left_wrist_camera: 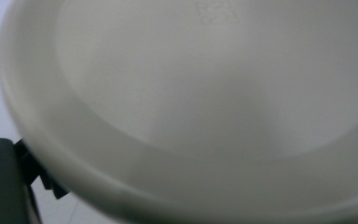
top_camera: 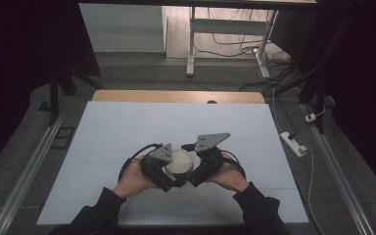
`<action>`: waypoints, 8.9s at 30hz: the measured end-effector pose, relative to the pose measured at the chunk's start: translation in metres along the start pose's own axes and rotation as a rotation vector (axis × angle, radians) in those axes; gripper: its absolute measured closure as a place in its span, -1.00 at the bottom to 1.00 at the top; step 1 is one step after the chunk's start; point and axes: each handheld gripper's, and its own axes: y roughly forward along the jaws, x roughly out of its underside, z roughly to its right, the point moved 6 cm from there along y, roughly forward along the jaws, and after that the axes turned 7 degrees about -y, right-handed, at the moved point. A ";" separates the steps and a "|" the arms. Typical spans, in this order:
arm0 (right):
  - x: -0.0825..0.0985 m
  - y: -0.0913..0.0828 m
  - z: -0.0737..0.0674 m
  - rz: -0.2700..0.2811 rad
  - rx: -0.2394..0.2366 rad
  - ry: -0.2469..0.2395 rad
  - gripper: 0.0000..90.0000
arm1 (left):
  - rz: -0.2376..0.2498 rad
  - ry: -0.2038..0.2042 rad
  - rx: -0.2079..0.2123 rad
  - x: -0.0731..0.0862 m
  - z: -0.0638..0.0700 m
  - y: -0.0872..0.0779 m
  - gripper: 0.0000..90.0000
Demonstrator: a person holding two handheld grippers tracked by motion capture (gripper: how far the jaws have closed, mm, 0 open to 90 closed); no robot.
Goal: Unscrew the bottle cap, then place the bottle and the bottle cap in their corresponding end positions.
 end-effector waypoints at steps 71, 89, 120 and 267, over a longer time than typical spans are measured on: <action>0.000 -0.006 -0.013 0.013 -0.109 -0.070 -0.84 | -0.018 0.112 0.178 0.002 0.016 -0.005 -0.83; 0.001 0.000 -0.002 -0.050 0.093 0.045 -0.99 | -0.018 -0.032 -0.039 0.001 -0.001 0.001 -0.84; -0.002 -0.007 -0.013 0.025 -0.063 -0.025 -0.84 | -0.039 0.086 0.122 0.005 0.008 0.000 -0.83; 0.099 0.055 -0.026 -0.226 0.147 0.040 -0.84 | 0.059 -0.170 -0.270 -0.020 -0.131 0.041 -0.84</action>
